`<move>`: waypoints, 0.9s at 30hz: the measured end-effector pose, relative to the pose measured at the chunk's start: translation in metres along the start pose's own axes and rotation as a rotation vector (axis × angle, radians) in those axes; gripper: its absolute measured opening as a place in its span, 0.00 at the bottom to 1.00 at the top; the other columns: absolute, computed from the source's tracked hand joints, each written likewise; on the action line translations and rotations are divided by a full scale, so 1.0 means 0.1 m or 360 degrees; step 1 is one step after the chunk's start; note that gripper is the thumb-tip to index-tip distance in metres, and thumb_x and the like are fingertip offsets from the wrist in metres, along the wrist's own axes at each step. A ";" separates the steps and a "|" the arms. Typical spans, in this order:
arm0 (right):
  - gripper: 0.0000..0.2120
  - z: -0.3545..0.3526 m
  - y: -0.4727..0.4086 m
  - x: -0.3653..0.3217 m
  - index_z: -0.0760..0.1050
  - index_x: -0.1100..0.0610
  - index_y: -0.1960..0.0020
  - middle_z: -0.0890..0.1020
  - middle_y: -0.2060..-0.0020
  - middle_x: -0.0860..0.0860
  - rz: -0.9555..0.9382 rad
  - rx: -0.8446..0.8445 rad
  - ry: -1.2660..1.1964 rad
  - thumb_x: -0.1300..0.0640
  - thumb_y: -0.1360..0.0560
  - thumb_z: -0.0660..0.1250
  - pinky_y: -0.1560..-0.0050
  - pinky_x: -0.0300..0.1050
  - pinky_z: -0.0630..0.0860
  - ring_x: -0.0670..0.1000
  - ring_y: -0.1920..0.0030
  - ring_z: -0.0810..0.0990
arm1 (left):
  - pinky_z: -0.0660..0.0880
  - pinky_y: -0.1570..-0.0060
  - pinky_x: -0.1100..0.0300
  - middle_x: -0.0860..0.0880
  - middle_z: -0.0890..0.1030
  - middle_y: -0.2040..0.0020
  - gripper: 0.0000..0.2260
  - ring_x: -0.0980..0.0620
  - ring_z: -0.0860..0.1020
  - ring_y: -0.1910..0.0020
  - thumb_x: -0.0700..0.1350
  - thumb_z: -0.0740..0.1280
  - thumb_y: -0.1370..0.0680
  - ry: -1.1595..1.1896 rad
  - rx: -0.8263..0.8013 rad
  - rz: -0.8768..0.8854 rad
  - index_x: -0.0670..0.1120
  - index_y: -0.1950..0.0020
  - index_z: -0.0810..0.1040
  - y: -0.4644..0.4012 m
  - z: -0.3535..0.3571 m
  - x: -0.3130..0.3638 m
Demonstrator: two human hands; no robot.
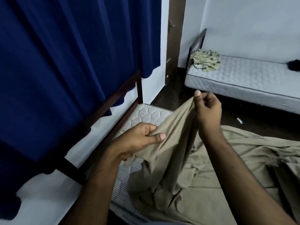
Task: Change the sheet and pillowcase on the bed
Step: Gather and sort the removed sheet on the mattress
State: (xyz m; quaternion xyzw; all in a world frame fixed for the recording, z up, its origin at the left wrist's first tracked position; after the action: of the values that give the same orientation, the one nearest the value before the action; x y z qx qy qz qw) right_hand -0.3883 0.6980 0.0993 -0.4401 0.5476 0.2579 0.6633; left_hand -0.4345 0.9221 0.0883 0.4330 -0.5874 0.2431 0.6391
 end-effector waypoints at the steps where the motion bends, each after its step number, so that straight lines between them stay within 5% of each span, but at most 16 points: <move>1: 0.12 -0.09 -0.09 0.04 0.71 0.49 0.62 0.76 0.68 0.43 -0.0033 -0.0010 0.0083 0.50 0.21 0.69 0.58 0.49 0.72 0.44 0.65 0.73 | 0.80 0.51 0.54 0.41 0.85 0.49 0.11 0.45 0.82 0.52 0.43 0.69 0.20 0.0033 0.0022 -0.0005 0.38 0.43 0.81 -0.05 0.10 0.02; 3: 0.04 -0.19 -0.16 0.04 0.75 0.48 0.55 0.81 0.60 0.43 -0.0193 -0.0190 0.0375 0.54 0.23 0.69 0.50 0.46 0.76 0.45 0.57 0.80 | 0.80 0.51 0.58 0.41 0.83 0.47 0.11 0.45 0.81 0.49 0.43 0.66 0.19 0.0253 0.0175 0.0032 0.37 0.41 0.80 -0.17 0.31 0.14; 6: 0.04 -0.26 0.01 -0.08 0.77 0.54 0.46 0.78 0.50 0.49 -0.0494 -0.0436 0.0461 0.58 0.21 0.68 0.51 0.36 0.75 0.45 0.53 0.79 | 0.78 0.43 0.50 0.35 0.81 0.41 0.14 0.41 0.80 0.43 0.42 0.63 0.17 0.0543 0.0424 0.0063 0.35 0.35 0.75 -0.41 0.52 0.28; 8: 0.05 -0.33 0.21 -0.17 0.77 0.58 0.46 0.77 0.51 0.50 -0.0634 -0.0504 0.0364 0.58 0.19 0.66 0.52 0.38 0.74 0.47 0.52 0.78 | 0.80 0.53 0.50 0.39 0.84 0.47 0.12 0.45 0.83 0.51 0.43 0.60 0.16 0.0594 0.0536 0.0097 0.37 0.36 0.75 -0.59 0.63 0.34; 11: 0.14 -0.42 0.43 -0.12 0.75 0.62 0.42 0.74 0.48 0.53 -0.0737 -0.0595 0.0468 0.52 0.20 0.67 0.44 0.41 0.72 0.50 0.45 0.75 | 0.80 0.69 0.58 0.42 0.84 0.58 0.10 0.50 0.82 0.66 0.40 0.58 0.15 0.0862 0.0614 0.0142 0.38 0.37 0.73 -0.78 0.74 0.41; 15: 0.30 -0.48 0.51 0.06 0.71 0.59 0.32 0.68 0.34 0.54 -0.0711 -0.0672 0.0797 0.42 0.25 0.72 0.31 0.43 0.69 0.51 0.31 0.70 | 0.80 0.69 0.58 0.37 0.83 0.49 0.09 0.49 0.84 0.64 0.38 0.57 0.15 0.1035 0.0527 0.0145 0.40 0.37 0.71 -0.97 0.80 0.44; 19: 0.05 -0.60 0.36 -0.07 0.78 0.58 0.45 0.79 0.48 0.50 -0.0738 -0.0283 0.0808 0.60 0.20 0.66 0.48 0.45 0.76 0.47 0.48 0.79 | 0.81 0.69 0.58 0.38 0.84 0.51 0.07 0.46 0.85 0.62 0.39 0.59 0.16 0.0692 0.0483 0.0208 0.42 0.42 0.75 -1.07 0.75 0.44; 23: 0.07 -0.59 0.19 -0.19 0.82 0.54 0.54 0.84 0.61 0.44 -0.0485 -0.0103 0.0588 0.57 0.19 0.67 0.57 0.38 0.75 0.40 0.59 0.81 | 0.80 0.65 0.60 0.47 0.86 0.60 0.07 0.52 0.85 0.60 0.36 0.61 0.19 0.0538 0.0567 0.0193 0.44 0.52 0.77 -1.14 0.61 0.39; 27: 0.11 -0.23 0.29 -0.16 0.82 0.61 0.49 0.87 0.56 0.52 -0.0149 -0.0449 -0.0014 0.60 0.16 0.61 0.53 0.42 0.78 0.47 0.54 0.84 | 0.80 0.64 0.60 0.42 0.80 0.59 0.07 0.48 0.79 0.61 0.34 0.63 0.24 0.0969 0.0371 -0.0157 0.40 0.51 0.79 -1.33 0.49 0.24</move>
State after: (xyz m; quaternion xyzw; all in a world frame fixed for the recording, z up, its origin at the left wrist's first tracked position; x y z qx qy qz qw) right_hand -0.4279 0.6936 0.1055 -0.5527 0.4818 0.3031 0.6086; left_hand -0.3477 0.8094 0.0723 0.4386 -0.3159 0.3958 0.7424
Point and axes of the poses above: each hand's wrist, its own y-axis away from the middle knuckle, its own z-axis out of the palm, x = y × z, the point moved 4 cm from there along -y, towards the middle knuckle
